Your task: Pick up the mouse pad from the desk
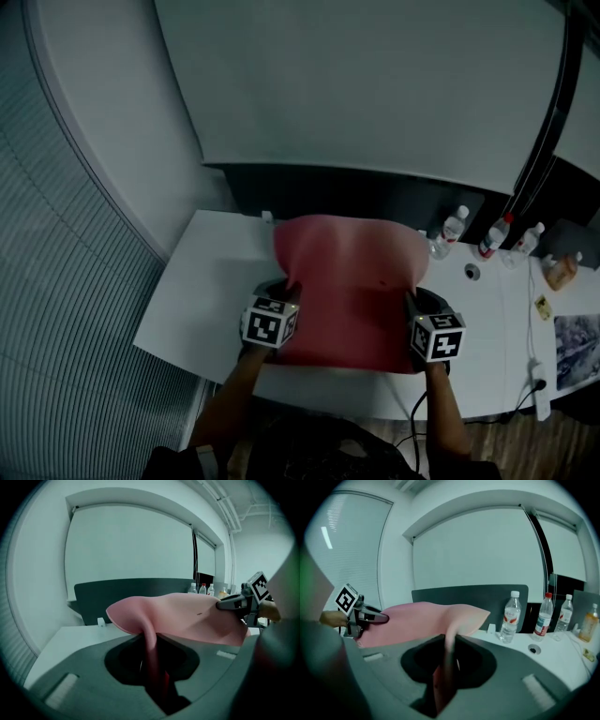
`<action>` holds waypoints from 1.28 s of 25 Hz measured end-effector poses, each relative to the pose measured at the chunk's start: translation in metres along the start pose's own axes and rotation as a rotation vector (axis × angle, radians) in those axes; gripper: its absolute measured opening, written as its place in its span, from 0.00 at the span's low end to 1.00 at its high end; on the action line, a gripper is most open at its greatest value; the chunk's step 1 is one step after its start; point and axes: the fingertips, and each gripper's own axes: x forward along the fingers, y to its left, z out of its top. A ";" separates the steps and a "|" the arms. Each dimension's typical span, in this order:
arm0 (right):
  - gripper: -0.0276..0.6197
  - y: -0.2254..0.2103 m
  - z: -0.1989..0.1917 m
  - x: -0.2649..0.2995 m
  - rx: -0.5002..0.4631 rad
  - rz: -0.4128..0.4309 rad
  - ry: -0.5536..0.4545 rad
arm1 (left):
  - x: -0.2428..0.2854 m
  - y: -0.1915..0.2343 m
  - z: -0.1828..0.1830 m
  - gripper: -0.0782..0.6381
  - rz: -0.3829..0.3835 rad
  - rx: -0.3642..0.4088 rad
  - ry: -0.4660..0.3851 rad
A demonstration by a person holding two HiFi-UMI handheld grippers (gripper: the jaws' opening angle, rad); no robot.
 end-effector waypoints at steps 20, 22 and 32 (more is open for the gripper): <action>0.16 -0.001 0.123 -0.051 -0.138 -0.056 -0.240 | -0.057 -0.016 0.125 0.21 0.070 0.079 -0.245; 0.16 -0.002 0.134 -0.055 -0.139 -0.062 -0.263 | -0.064 -0.017 0.138 0.21 0.076 0.088 -0.268; 0.16 -0.003 0.178 -0.079 -0.171 -0.095 -0.374 | -0.093 -0.019 0.187 0.21 0.103 0.133 -0.373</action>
